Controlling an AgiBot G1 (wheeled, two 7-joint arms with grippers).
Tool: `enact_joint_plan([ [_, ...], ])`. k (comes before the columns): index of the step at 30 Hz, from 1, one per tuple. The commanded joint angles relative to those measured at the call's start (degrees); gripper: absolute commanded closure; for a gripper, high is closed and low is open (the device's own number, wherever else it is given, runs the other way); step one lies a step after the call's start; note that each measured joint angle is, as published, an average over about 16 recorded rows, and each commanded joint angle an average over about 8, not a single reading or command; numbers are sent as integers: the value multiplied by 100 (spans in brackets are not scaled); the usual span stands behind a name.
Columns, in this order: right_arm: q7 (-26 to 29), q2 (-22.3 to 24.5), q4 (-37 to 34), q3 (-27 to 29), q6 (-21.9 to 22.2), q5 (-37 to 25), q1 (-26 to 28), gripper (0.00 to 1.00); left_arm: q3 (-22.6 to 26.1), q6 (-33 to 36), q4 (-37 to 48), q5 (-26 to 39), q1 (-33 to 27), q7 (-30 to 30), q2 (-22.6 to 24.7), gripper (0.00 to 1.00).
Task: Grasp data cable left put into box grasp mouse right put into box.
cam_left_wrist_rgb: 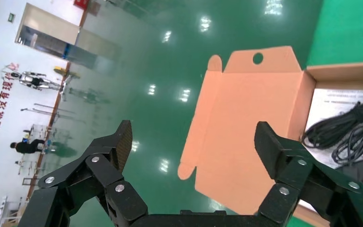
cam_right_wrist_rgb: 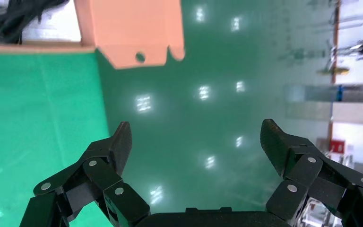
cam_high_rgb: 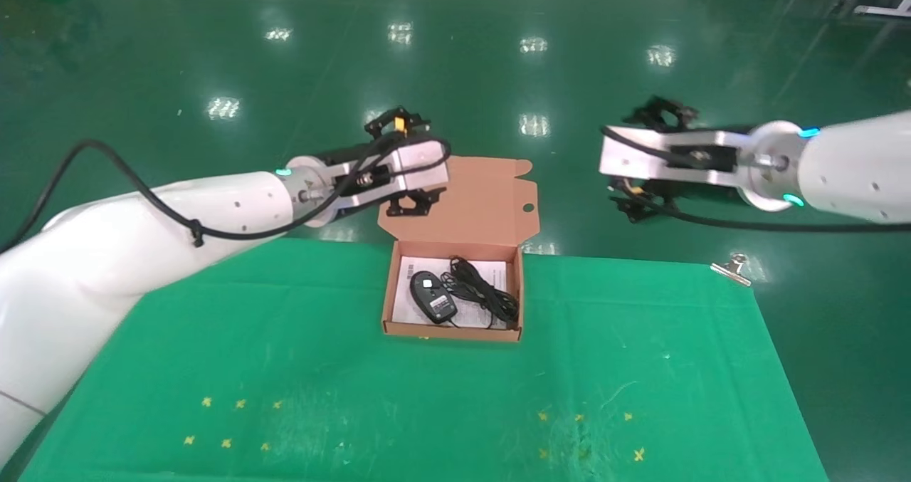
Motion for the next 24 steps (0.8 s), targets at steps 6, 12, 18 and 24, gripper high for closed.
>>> enact_joint_plan([
  [6, -191, 29, 94, 353, -396, 258, -109, 0, -205, 287, -196, -329, 104, -93, -239, 0],
  [12, -453, 139, 122, 1042, -879, 906, -599, 0, -529, 835, -429, -919, 358, -181, -585, 0],
  [18, -717, 250, 150, 1735, -1364, 1558, -1091, 0, -855, 1386, -662, -1512, 614, -269, -933, 0],
  [24, -979, 360, 177, 2423, -1846, 2205, -1580, 0, -1179, 1934, -895, -2101, 868, -357, -1279, 0],
])
